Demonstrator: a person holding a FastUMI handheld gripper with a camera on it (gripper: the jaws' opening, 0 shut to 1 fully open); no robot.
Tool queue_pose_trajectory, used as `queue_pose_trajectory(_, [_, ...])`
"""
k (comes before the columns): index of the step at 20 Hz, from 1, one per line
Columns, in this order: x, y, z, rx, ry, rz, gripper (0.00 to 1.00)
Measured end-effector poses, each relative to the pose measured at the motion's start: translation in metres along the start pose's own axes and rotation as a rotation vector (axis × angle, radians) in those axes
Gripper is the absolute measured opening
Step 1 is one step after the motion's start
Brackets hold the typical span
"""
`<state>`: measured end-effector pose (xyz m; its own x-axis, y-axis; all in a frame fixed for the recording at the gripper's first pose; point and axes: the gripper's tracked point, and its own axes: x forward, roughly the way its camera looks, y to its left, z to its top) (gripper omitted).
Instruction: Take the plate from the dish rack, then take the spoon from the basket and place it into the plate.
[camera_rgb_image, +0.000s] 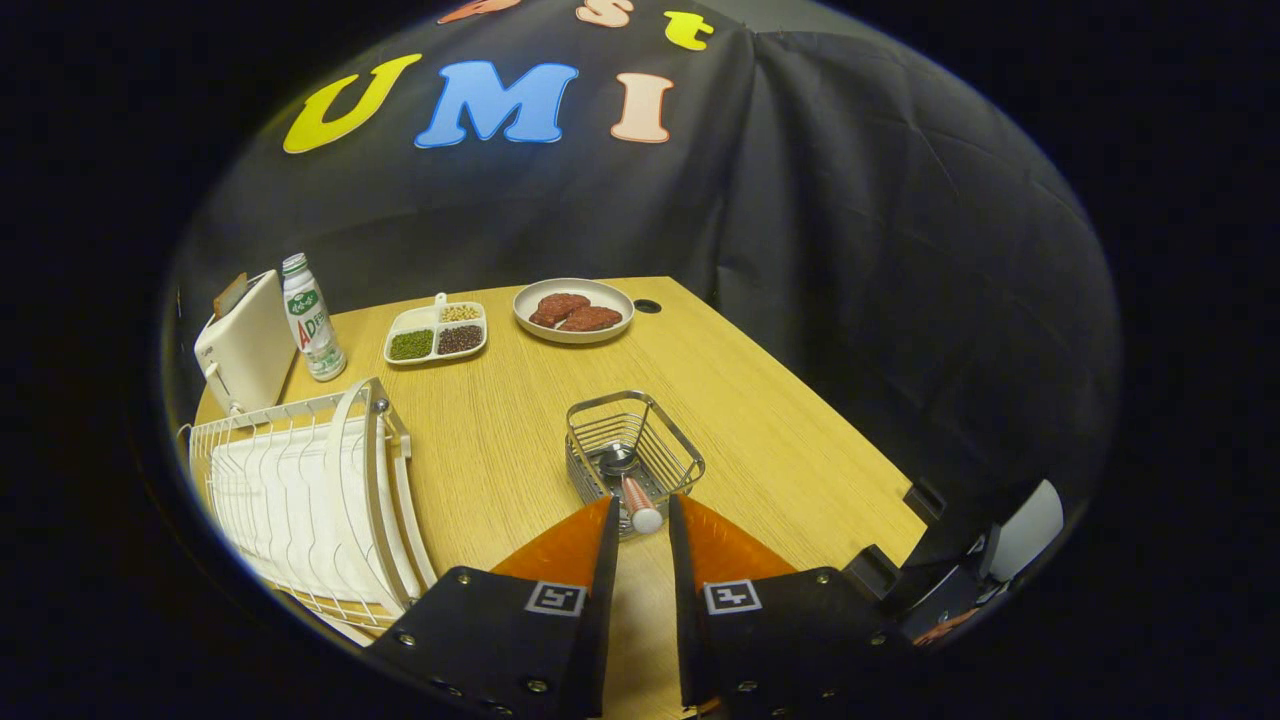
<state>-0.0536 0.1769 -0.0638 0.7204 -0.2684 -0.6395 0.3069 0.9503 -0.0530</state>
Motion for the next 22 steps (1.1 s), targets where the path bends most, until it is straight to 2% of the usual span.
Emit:
queue_pose_trajectory(2, [0.007, 0.004, 0.002, -0.002, -0.007, 0.025, 0.29])
queue_pose_trajectory(4, [0.004, 0.006, 0.004, -0.018, -0.012, 0.034, 0.13])
queue_pose_trajectory(9, [-0.006, 0.01, 0.012, -0.053, -0.048, 0.039, 0.03])
queue_pose_trajectory(17, [-0.035, 0.004, 0.021, -0.064, -0.073, 0.023, 0.03])
queue_pose_trajectory(22, [-0.076, 0.0, 0.03, -0.064, -0.122, 0.008, 0.03])
